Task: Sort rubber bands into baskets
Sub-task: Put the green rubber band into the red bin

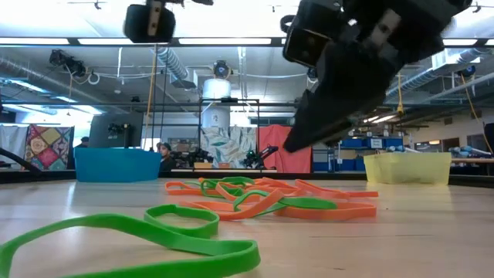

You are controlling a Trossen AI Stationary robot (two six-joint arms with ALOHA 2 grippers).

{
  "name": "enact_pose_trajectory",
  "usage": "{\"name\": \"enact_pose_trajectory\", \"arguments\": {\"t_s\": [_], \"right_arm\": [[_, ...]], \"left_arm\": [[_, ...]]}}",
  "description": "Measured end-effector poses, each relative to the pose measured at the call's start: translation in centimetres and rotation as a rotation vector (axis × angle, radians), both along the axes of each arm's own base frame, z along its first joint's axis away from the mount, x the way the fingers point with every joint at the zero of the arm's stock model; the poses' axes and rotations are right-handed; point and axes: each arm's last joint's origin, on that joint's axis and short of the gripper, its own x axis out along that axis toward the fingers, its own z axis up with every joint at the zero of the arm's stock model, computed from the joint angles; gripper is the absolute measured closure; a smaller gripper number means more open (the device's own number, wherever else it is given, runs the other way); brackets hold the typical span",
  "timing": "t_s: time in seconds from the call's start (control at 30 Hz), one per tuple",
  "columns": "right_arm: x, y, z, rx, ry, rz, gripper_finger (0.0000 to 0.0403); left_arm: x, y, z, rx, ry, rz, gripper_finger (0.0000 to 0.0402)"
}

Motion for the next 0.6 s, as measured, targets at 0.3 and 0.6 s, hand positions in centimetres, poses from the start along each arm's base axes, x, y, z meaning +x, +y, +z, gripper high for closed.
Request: {"name": "enact_pose_trajectory", "arguments": {"t_s": [0.3, 0.6], "right_arm": [[1.5, 1.5, -2.2, -0.151, -0.012, 0.204, 0.0282], [1.7, 2.0, -4.0, -0.225, -0.001, 0.275, 0.0290]], "left_arm": [[-0.7, -1.8, -0.1, -0.034, 0.022, -0.024, 0.0395], [-0.9, -1.9, -0.3, -0.022, 0.048, -0.029, 0.0395]]}}
